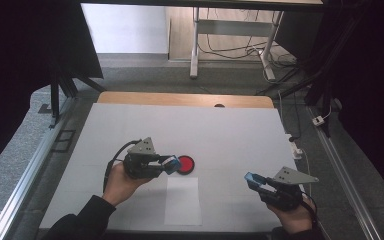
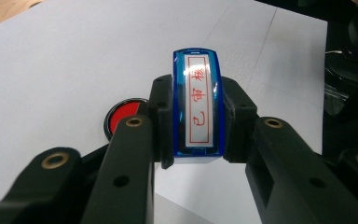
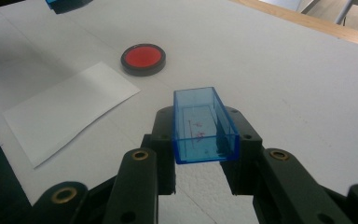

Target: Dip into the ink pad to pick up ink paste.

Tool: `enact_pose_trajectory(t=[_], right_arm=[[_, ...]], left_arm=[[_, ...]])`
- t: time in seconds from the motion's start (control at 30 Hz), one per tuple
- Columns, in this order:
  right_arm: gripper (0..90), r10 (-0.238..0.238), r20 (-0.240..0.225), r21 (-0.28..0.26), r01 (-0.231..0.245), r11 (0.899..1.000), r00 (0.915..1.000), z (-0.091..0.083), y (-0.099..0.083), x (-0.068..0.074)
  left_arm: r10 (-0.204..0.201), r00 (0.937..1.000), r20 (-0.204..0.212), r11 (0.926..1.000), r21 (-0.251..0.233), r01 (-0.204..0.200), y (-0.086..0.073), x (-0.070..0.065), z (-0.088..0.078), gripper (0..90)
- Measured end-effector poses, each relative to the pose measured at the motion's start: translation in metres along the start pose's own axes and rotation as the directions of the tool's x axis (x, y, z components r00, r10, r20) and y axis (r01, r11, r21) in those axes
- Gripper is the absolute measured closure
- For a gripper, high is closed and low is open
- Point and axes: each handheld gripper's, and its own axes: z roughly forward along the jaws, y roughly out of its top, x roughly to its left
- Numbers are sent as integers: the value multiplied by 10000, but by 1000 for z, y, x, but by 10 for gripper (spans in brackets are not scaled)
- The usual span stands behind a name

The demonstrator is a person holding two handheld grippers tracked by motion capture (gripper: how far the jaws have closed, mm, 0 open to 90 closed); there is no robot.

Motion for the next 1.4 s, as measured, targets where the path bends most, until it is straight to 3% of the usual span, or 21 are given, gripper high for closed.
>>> enact_pose_trajectory(t=[0.57, 1.17, 1.4], right_arm=[[691, -40, 47, 81, 40, 10000, 10000, 0, 0, 0], [690, -22, 105, 47, 21, 10000, 9999, 0, 0, -1], [690, -20, 98, 50, 19, 10000, 10000, 0, 0, -1]], left_arm=[[-476, 9983, -338, 9975, 508, 493, 5, 20, 25, 696], [-699, 9959, -583, 9915, 1059, 758, 8, 35, 54, 696], [-625, 9966, -532, 9895, 1274, 688, 11, 37, 64, 696]])
